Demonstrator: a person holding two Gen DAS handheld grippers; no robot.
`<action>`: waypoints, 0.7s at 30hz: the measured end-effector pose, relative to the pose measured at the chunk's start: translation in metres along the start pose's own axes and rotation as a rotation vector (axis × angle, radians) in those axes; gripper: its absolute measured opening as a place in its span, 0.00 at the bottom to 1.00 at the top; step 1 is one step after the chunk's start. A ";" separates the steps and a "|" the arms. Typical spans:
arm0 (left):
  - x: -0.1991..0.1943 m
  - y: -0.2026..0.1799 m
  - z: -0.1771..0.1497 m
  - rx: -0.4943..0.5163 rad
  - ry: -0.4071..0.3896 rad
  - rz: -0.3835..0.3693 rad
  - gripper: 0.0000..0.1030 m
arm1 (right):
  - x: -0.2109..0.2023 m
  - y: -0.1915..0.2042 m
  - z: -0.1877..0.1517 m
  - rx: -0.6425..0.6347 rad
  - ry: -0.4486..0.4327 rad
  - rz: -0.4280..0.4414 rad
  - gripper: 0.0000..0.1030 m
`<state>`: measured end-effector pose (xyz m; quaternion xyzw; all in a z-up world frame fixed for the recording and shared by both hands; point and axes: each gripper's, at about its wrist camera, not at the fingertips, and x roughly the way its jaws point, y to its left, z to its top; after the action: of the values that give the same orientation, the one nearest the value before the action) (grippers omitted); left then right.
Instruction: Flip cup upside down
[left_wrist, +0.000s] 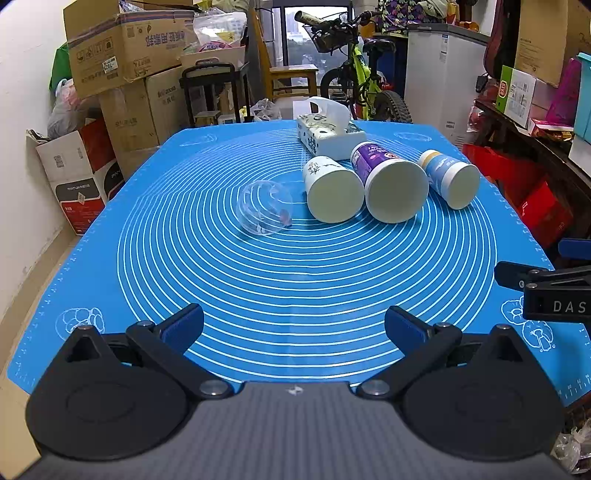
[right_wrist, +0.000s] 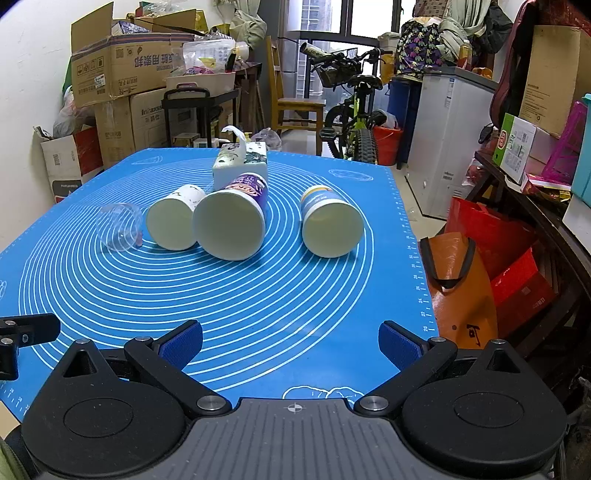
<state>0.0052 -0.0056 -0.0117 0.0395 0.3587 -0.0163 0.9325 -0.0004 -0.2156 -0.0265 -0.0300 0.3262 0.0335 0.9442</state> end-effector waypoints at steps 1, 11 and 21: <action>0.000 0.000 0.000 -0.001 0.000 0.002 1.00 | 0.000 -0.001 -0.001 -0.001 0.000 0.000 0.98; 0.000 0.005 0.004 -0.016 -0.012 0.013 1.00 | 0.000 -0.001 0.010 -0.013 -0.010 -0.005 0.98; 0.019 0.009 0.035 -0.010 -0.076 0.079 1.00 | 0.010 -0.021 0.051 0.007 -0.071 -0.008 0.98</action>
<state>0.0429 0.0004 0.0021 0.0482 0.3214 0.0209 0.9455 0.0404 -0.2323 0.0081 -0.0267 0.2924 0.0297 0.9555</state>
